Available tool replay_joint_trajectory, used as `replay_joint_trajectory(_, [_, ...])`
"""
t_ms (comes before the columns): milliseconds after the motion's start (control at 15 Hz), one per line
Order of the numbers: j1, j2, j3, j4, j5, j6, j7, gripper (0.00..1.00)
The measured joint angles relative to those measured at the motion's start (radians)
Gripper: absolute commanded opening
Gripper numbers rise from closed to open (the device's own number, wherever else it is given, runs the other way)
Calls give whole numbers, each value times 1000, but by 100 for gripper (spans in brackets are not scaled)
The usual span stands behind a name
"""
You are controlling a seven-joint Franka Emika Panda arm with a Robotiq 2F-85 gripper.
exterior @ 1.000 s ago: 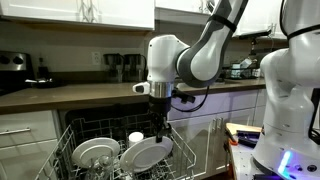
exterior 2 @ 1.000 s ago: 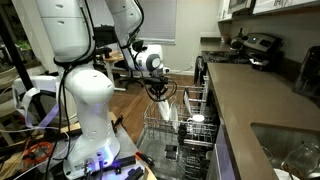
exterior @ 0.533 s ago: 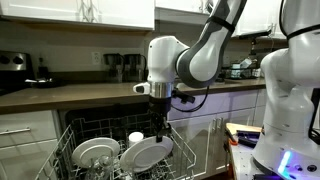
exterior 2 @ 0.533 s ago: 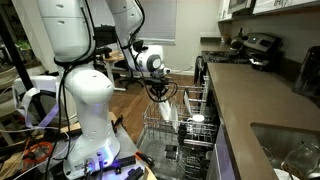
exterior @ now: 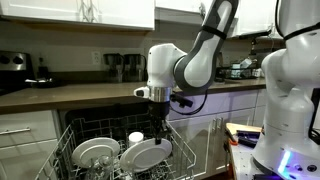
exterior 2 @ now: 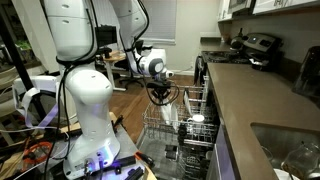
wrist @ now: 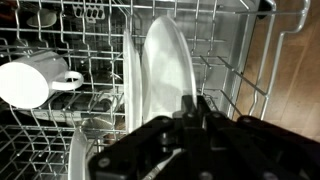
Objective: Place the white plate in the dishwasher
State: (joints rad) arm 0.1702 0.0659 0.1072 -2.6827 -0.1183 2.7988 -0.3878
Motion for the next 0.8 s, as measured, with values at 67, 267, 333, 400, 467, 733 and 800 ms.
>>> replay_joint_trajectory(67, [-6,12,0,5,0,9,-2,5])
replay_joint_trajectory(267, [-18,46,6,23,0,22,-10,5])
replay_joint_trajectory(333, [-23,59,10,31,0,25,-15,5])
replay_joint_trajectory(400, [-27,71,14,40,0,27,-21,5])
replay_joint_trajectory(467, [-32,84,18,49,0,29,-28,5])
replay_joint_trajectory(733, [-58,133,43,89,0,31,-61,5])
replay_joint_trajectory(800, [-65,145,49,100,0,31,-68,5])
